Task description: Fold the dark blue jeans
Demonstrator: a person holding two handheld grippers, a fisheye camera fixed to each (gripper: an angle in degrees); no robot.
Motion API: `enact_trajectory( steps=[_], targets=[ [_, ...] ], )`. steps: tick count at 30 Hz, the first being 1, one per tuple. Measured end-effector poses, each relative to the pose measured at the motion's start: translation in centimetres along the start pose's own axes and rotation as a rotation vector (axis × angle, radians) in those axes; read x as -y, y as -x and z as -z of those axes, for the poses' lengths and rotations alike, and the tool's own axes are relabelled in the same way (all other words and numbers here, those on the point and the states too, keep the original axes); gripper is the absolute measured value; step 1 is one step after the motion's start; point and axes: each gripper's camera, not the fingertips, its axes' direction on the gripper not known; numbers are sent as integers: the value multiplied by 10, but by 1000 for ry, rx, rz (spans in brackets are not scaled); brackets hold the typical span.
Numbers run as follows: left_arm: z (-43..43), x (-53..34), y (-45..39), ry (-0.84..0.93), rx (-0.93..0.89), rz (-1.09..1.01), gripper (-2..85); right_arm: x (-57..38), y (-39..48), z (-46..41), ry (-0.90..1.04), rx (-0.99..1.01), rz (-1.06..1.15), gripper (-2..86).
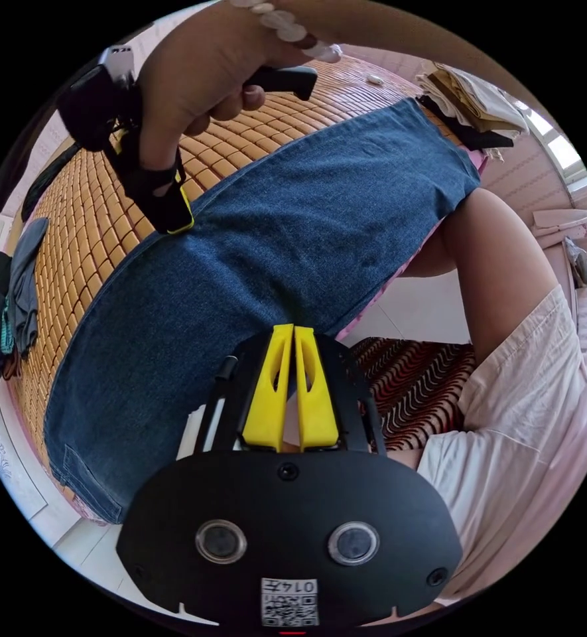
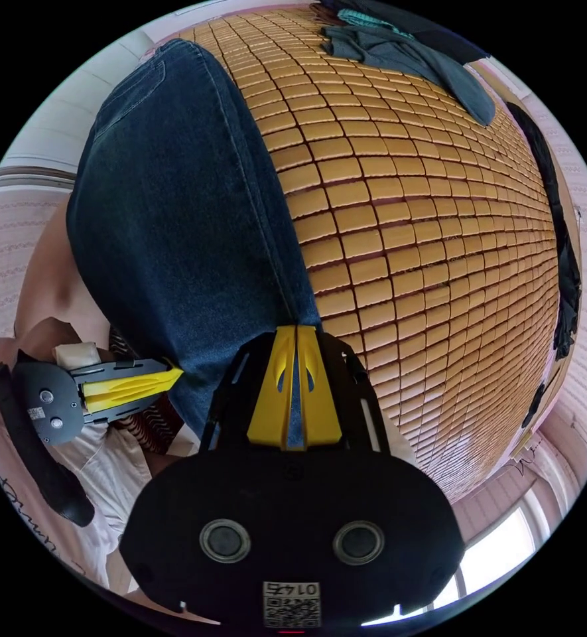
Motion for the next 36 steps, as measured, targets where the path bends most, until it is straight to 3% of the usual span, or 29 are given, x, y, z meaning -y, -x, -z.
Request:
enact_trajectory(
  steps=[6, 9, 12, 18, 23, 29, 36],
  targets=[
    [-4, 7, -15, -13, 3, -2, -7, -44, -8, -9, -114, 33, -88, -4],
    [0, 8, -23, -30, 1, 28, -6, -104, -24, -16, -308, 160, -245, -6],
    [8, 17, -36, 23, 49, 25, -4, -191, -33, -23, -439, 254, -372, -6],
    [45, 44, -70, -44, 138, -48, 35, -416, -23, -55, -520, 97, -652, 27],
    [65, 81, -106, -106, 205, -139, 66, -605, 8, -114, -585, 73, -970, 113],
    [69, 137, -162, -214, 303, -352, 82, -750, 41, -198, -638, 190, -1289, 155],
    [53, 225, -206, -234, 250, -498, 109, -854, 55, -256, -779, 257, -1450, 164]
  ],
)
